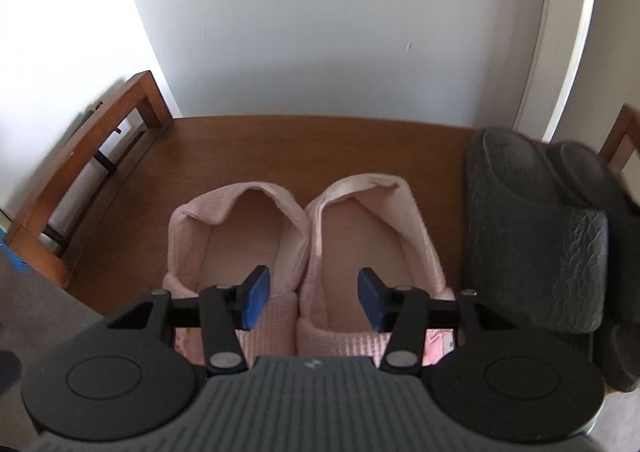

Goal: Organize scattered shoes
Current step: 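Set the pink slippers beside the grey slides and release the right gripper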

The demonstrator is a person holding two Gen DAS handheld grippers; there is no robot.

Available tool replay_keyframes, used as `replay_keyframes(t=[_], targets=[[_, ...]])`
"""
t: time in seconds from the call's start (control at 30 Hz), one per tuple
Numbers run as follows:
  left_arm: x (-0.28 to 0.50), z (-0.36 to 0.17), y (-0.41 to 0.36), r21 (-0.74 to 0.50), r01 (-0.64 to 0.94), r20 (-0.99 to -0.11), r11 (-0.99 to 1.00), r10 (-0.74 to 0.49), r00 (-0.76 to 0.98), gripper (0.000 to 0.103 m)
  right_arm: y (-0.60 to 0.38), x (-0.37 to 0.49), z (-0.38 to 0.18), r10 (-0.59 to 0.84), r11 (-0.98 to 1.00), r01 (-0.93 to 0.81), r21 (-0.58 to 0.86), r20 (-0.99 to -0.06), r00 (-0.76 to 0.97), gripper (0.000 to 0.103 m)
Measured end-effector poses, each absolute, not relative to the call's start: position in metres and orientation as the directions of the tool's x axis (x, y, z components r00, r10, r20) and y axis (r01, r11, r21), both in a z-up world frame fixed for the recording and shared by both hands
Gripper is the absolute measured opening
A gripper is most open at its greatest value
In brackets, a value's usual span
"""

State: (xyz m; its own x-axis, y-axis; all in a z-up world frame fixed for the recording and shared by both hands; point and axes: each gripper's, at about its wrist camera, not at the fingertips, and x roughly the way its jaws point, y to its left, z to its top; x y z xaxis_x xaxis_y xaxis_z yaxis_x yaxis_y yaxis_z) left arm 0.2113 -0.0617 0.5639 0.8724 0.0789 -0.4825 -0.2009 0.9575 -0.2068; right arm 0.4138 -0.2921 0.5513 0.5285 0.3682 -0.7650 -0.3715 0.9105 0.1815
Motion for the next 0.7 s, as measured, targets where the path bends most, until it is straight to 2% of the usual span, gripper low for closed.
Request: replay_keyframes(t=[0.1, 0.17, 0.2, 0.27, 0.4, 0.7], targets=[[0.213, 0.563, -0.062, -0.204, -0.195, -0.488, 0.959, 0.072, 0.870, 0.078, -0.286, 0.425, 0.546, 0.370, 0.913, -0.359, 0.195, -0.768, 0.523, 0.050], [0.212, 0.562, -0.062, -0.202, -0.190, -0.490, 0.961, 0.069, 0.869, 0.078, -0.277, 0.437, 0.541, 0.361, 0.915, -0.360, 0.183, -0.769, 0.527, 0.037], [0.212, 0.561, -0.063, -0.200, -0.188, -0.492, 0.962, 0.067, 0.868, 0.078, -0.273, 0.443, 0.539, 0.355, 0.916, -0.364, 0.171, -0.769, 0.531, 0.023], [0.213, 0.559, -0.062, -0.201, -0.190, -0.498, 0.961, 0.067, 0.865, 0.078, -0.265, 0.454, 0.535, 0.349, 0.915, -0.370, 0.159, -0.771, 0.533, 0.016], [0.217, 0.555, -0.060, -0.203, -0.195, -0.507, 0.960, 0.067, 0.859, 0.079, -0.257, 0.468, 0.532, 0.339, 0.916, -0.378, 0.134, -0.762, 0.552, 0.012], [0.224, 0.551, -0.065, -0.197, -0.195, -0.511, 0.961, 0.069, 0.857, 0.079, -0.254, 0.525, 0.529, 0.283, 0.943, -0.317, 0.101, -0.744, 0.606, 0.012]])
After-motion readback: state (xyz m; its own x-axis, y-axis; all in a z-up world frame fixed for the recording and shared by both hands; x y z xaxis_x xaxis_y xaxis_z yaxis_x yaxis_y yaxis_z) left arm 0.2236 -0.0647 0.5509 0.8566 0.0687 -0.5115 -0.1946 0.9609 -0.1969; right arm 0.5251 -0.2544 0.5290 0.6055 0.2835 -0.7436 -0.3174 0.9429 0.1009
